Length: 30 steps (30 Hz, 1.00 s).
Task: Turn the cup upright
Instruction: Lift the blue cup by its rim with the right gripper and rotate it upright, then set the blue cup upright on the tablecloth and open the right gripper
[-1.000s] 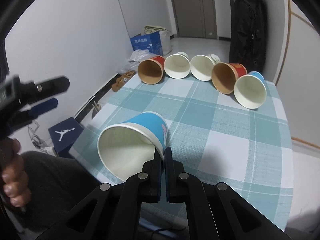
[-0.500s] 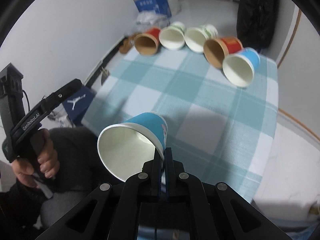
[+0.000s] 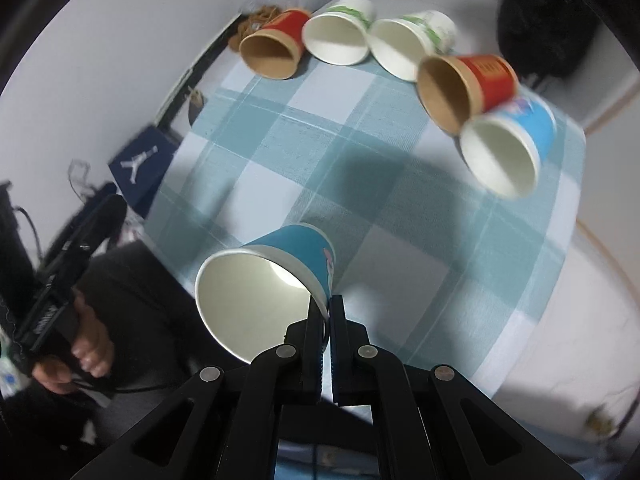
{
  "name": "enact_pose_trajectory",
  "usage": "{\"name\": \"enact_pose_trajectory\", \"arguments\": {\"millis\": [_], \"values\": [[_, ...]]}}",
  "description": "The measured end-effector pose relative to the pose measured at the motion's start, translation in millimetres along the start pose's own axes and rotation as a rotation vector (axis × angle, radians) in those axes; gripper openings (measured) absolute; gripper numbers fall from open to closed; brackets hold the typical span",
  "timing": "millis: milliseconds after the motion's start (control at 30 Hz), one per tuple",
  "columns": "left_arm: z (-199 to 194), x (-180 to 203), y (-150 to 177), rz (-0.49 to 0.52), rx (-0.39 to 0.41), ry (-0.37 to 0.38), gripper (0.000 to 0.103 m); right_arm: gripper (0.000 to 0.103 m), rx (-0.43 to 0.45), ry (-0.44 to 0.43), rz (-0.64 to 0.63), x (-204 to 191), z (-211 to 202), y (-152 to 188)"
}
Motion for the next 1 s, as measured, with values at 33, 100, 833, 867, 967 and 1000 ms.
{"name": "enact_pose_trajectory", "arguments": {"millis": [33, 100, 833, 867, 967, 1000], "values": [[0, 0, 0, -0.005, -0.001, 0.003, 0.078, 0.002, -0.008, -0.001, -0.014, -2, 2, -3], [0, -1, 0, -0.008, -0.005, 0.002, 0.078, 0.002, -0.02, -0.003, -0.039, -6, 9, -14], [5, 8, 7, 0.045, -0.029, -0.003, 0.078, 0.054, 0.268, -0.078, 0.142, 18, 6, -45], [5, 9, 6, 0.052, -0.023, -0.009, 0.078, 0.054, 0.321, -0.096, 0.157, 18, 0, -43], [-1, 12, -2, 0.09, 0.038, -0.039, 0.078, 0.059, 0.439, -0.083, 0.19, 22, -18, -35], [-3, 15, -5, 0.101, 0.054, -0.03, 0.078, 0.06, 0.489, -0.085, 0.197, 22, -25, -32]]}}
Point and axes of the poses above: each gripper's, at about its wrist camera, not at the fingertips, and z roughly the way its jaws point, x to its right, y to its underside, the point moved 10 cm from there along z, roughly the way its jaws point, and after that the axes turned 10 degrees about x, right-handed, at the moved point
